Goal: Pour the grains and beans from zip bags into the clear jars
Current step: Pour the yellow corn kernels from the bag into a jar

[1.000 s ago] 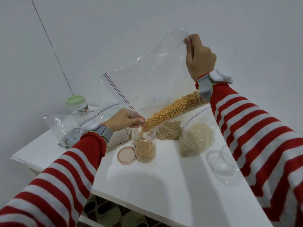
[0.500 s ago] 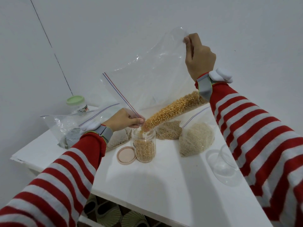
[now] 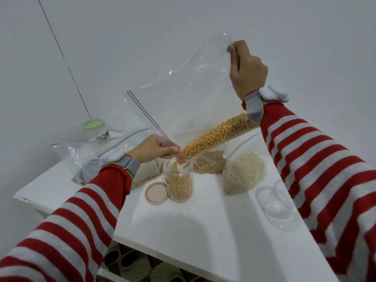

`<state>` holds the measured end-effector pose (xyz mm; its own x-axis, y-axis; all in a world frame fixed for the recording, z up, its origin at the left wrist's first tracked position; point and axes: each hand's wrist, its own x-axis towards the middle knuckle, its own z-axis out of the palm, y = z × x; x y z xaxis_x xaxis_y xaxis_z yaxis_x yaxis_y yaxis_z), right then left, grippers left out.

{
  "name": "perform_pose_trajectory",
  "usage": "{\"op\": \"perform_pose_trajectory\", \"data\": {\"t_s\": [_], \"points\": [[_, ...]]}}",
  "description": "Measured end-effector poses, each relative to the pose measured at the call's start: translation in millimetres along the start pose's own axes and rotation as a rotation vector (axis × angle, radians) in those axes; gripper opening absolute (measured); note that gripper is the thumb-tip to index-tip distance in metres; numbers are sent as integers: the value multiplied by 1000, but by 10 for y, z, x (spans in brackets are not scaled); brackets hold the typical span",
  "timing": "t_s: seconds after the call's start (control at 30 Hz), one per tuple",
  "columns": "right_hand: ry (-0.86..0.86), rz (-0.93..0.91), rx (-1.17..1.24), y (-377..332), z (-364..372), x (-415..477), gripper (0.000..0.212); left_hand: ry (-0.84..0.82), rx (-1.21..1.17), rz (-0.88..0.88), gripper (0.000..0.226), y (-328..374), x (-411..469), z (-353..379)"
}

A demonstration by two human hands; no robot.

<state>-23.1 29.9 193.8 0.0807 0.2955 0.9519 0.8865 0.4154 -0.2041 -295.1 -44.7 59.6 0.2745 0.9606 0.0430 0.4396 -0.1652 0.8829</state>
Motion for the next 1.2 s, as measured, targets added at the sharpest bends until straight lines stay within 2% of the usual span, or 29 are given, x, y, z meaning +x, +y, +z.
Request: {"op": "perform_pose_trajectory", "data": {"t_s": [1.2], "points": [[-9,-2,11,-27,-5,33,46,2,-19,-9,19,6,3,-2]]}}
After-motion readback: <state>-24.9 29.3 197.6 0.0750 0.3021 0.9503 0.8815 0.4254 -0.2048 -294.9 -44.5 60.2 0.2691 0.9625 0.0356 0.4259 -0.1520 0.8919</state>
